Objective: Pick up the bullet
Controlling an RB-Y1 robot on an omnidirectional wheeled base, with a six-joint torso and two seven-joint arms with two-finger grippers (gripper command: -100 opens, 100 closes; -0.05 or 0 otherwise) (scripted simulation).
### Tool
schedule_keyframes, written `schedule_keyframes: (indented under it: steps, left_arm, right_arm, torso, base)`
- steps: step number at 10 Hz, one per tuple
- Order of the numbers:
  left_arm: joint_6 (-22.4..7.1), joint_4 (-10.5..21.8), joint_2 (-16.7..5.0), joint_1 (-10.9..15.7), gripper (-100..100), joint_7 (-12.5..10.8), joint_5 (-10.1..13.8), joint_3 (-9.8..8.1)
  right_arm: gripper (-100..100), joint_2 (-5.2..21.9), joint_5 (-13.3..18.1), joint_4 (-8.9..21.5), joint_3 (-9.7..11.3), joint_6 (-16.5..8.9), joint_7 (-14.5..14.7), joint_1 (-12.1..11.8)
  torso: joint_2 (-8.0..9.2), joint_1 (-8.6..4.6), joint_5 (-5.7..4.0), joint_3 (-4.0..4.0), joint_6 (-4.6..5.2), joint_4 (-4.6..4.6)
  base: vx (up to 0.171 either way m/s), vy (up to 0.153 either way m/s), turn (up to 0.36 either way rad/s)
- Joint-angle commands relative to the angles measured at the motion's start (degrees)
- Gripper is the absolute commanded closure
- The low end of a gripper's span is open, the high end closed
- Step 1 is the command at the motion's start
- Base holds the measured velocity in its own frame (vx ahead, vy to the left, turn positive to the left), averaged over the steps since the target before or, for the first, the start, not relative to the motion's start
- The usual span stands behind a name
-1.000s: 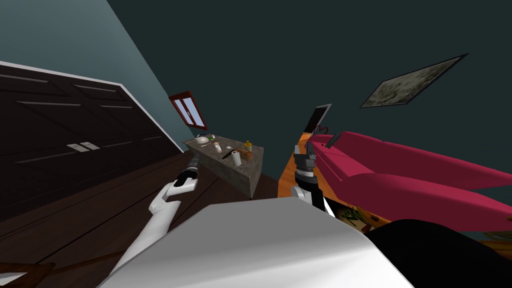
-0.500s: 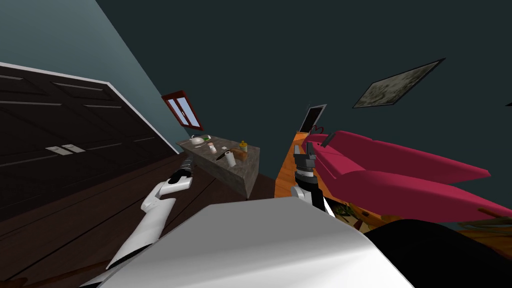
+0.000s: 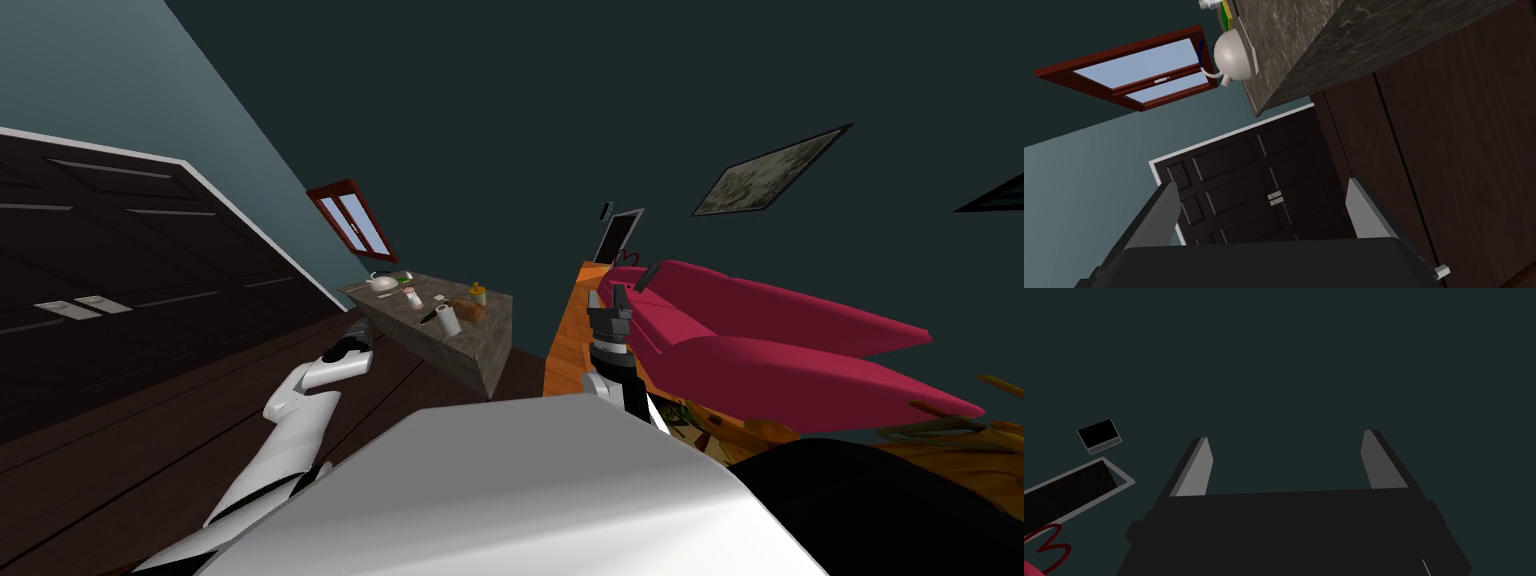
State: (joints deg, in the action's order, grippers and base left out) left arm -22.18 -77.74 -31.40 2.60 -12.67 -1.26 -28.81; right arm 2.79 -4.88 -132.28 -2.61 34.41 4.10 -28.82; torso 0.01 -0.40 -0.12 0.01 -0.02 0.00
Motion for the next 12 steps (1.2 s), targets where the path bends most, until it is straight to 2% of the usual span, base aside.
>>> schedule_keyframes:
  steps: [1, 3, 4, 5, 6, 7, 8, 9, 10, 11, 12]
  left_arm:
    - [-2.86, 2.86, -1.47, 1.37, -100, -0.68, 0.29, -2.52]
    - [-5.06, 2.97, -1.47, 1.37, -100, -0.68, 0.29, -2.52]
    - [-6.87, 5.63, -2.64, 2.75, -100, -1.19, 0.43, -4.71]
    - [-8.44, 5.63, -2.64, 2.75, -100, -1.19, 0.43, -4.71]
    - [-8.63, 5.63, -2.64, 2.75, -100, -1.19, 0.43, -4.71]
    - [-10.82, 8.19, -3.75, 4.05, -100, -1.65, 0.59, -6.87]
    - [-12.06, 8.19, -3.75, 4.05, -100, -1.65, 0.59, -6.87]
    - [-13.62, 10.65, -4.82, 5.26, -100, -2.04, 0.76, -8.99]
    - [-15.21, 10.65, -4.82, 5.26, -100, -2.04, 0.76, -8.99]
    - [-17.23, 12.59, -5.86, 6.39, -100, -2.37, 0.97, -11.07]
    - [-18.82, 13.0, -5.86, 6.39, -100, -2.37, 0.97, -11.07]
  right_arm:
    - [0, 0.0, 0.0, 0.0, 0.0, 0.0, 0.0, 0.0]
    - [0, 0.0, 0.0, 0.0, 0.0, 0.0, 0.0, 0.0]
    - [0, 0.01, 0.0, 0.0, -0.01, 0.0, 0.0, 0.0]
    - [0, 0.01, 0.0, 0.0, 0.0, 0.0, 0.0, 0.0]
    - [0, 0.0, 0.0, 0.0, 0.0, 0.0, 0.0, 0.0]
    - [0, 0.01, 0.0, 0.0, -0.01, 0.0, 0.0, 0.0]
    - [0, 0.0, 0.0, 0.0, 0.0, 0.0, 0.0, 0.0]
    - [0, 0.01, 0.0, 0.0, -0.01, 0.0, 0.0, -0.01]
    - [0, 0.0, 0.0, 0.0, -0.01, 0.0, 0.0, -0.01]
    - [0, 0.01, 0.0, 0.0, -0.01, 0.0, 0.0, -0.01]
    - [0, 0.01, 0.0, 0.0, 0.0, 0.0, 0.0, 0.0]
  torso:
    - [0.0, 0.0, 0.0, 0.0, 0.0, 0.0]
    - [-0.07, 0.06, 0.01, -0.04, -0.01, -0.02]
    - [-0.01, 0.25, 0.05, -0.01, -0.02, -0.01]
    - [-0.09, 0.21, 0.05, -0.05, 0.02, -0.01]
    - [-0.08, 0.15, 0.04, -0.05, -0.01, -0.02]
    - [0.0, 0.26, 0.05, -0.01, -0.03, 0.0]
    - [-0.08, 0.2, 0.04, -0.04, 0.0, -0.01]
    - [-0.11, 0.19, 0.05, -0.07, -0.01, -0.03]
    - [-0.1, 0.18, 0.03, -0.06, -0.02, -0.03]
    - [-0.05, 0.23, 0.05, -0.03, -0.03, -0.02]
    - [-0.15, 0.17, 0.04, -0.08, 0.02, -0.03]
  base:
    - [0.042, -0.13, -0.132]
    - [0.025, -0.069, -0.01]
    - [0.042, -0.067, -0.115]
    - [0.036, -0.084, -0.056]
    - [0.013, -0.045, 0.016]
    - [0.047, -0.074, -0.096]
    - [0.053, -0.072, -0.056]
    - [0.048, -0.078, -0.073]
    - [0.031, -0.056, -0.019]
    - [0.067, -0.077, -0.124]
    - [0.099, -0.062, -0.124]
